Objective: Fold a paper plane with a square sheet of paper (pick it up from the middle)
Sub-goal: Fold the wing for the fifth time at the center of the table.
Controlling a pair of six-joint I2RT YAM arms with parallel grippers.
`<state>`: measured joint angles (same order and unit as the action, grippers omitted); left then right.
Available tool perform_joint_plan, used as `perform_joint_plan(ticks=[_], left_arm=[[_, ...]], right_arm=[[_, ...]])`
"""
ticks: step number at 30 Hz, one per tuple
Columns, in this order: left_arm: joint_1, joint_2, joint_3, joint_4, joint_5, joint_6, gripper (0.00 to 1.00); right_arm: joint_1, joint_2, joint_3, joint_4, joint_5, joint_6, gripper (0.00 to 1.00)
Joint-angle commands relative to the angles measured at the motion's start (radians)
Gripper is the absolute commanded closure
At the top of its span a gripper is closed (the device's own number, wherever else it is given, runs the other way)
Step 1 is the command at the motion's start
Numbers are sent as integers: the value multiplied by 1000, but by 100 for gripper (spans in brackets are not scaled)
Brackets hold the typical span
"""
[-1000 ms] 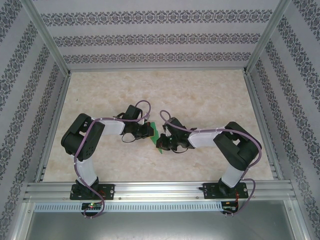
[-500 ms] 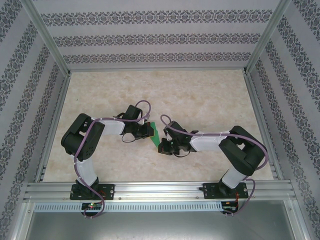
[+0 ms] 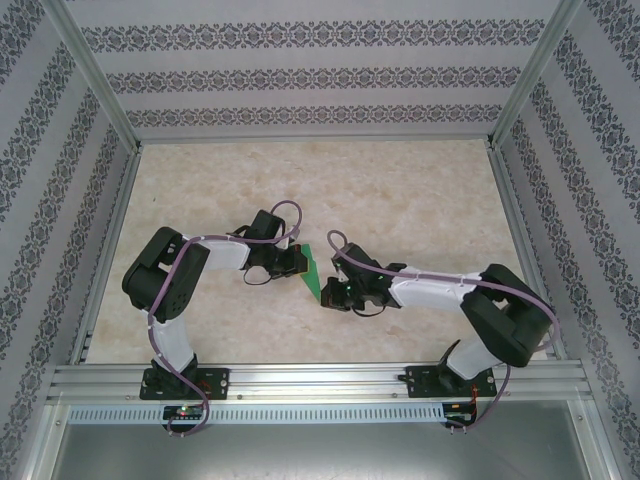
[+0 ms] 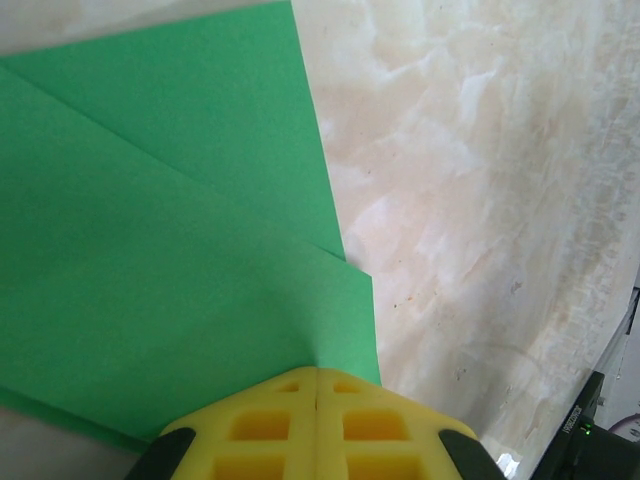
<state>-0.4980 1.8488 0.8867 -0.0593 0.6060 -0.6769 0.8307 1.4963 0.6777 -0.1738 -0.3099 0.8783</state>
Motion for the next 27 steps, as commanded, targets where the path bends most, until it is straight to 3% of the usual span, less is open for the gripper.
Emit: perform_joint_plan(ticks=[1, 8, 13, 18, 21, 27], left_arm=[[0, 27, -14, -87, -144, 42, 99], [0, 15, -4, -97, -140, 46, 99], [0, 8, -5, -93, -134, 46, 98], [-3, -17, 2, -87, -108, 53, 94], [-10, -43, 21, -108, -100, 57, 91], [-17, -148, 60, -192, -149, 59, 72]], right_arm=[[-10, -82, 14, -46, 108, -43, 87], [-25, -200, 71, -126, 368, -132, 67], [-42, -242, 52, -37, 502, -155, 59], [-158, -246, -24, 71, 422, -22, 47], [-200, -256, -89, 184, 380, 25, 48], [-210, -259, -110, 202, 391, 38, 45]])
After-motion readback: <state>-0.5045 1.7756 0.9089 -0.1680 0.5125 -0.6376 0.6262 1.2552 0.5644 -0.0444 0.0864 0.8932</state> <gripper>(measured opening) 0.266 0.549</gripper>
